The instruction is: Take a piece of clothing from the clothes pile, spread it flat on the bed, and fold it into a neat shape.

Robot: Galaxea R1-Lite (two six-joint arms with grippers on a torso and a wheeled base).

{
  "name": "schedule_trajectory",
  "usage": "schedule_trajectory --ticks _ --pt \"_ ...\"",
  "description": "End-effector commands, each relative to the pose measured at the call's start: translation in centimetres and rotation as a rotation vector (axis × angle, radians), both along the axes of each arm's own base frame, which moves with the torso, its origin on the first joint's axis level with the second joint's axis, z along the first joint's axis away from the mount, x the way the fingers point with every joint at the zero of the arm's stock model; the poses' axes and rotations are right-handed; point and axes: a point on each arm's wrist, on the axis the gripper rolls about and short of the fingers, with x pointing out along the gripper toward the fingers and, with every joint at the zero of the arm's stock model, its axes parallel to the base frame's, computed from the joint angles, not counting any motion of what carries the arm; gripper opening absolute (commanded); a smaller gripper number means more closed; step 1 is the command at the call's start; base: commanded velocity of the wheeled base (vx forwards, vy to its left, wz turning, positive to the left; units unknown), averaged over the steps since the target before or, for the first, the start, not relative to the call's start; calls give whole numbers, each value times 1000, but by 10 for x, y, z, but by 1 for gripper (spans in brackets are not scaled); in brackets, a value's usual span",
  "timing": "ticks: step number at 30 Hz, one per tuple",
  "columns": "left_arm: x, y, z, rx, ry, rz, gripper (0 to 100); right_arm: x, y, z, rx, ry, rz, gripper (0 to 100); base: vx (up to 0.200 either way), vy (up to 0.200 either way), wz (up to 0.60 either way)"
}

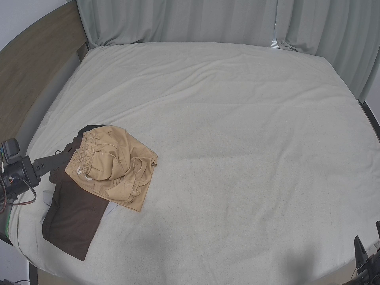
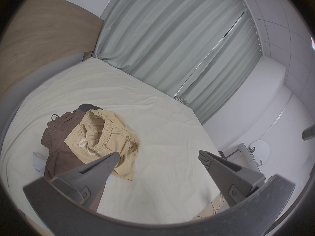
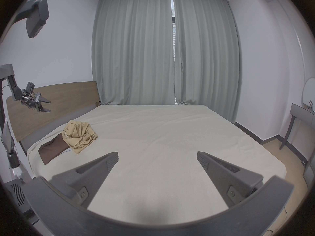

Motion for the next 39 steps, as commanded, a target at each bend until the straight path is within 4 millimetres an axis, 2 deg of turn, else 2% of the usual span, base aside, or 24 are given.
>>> schedule_trajectory --ticks 1,8,15,17,18,23,32,33,39 --pt "16 6 -4 -11 32 4 100 0 0 -5 0 0 1 100 0 0 0" --pt "36 16 -5 -22 49 0 100 0 0 -5 0 0 1 100 0 0 0" --pt "65 23 -21 -32 72 -15 100 0 0 -5 0 -2 1 100 0 0 0" --pt "67 24 -22 -32 72 -15 100 0 0 -5 0 0 1 100 0 0 0" --pt "80 27 -30 -30 66 -13 100 0 0 -5 0 0 1 100 0 0 0" --pt "98 31 -38 -26 42 -17 100 0 0 -5 0 0 2 100 0 0 0" --pt "119 38 -47 -29 62 -8 100 0 0 -5 0 0 2 100 0 0 0" --pt "123 39 -54 -30 77 -6 100 0 0 -5 0 0 2 100 0 0 0" --pt "133 39 -55 -21 64 -15 100 0 0 -5 0 0 2 100 0 0 0"
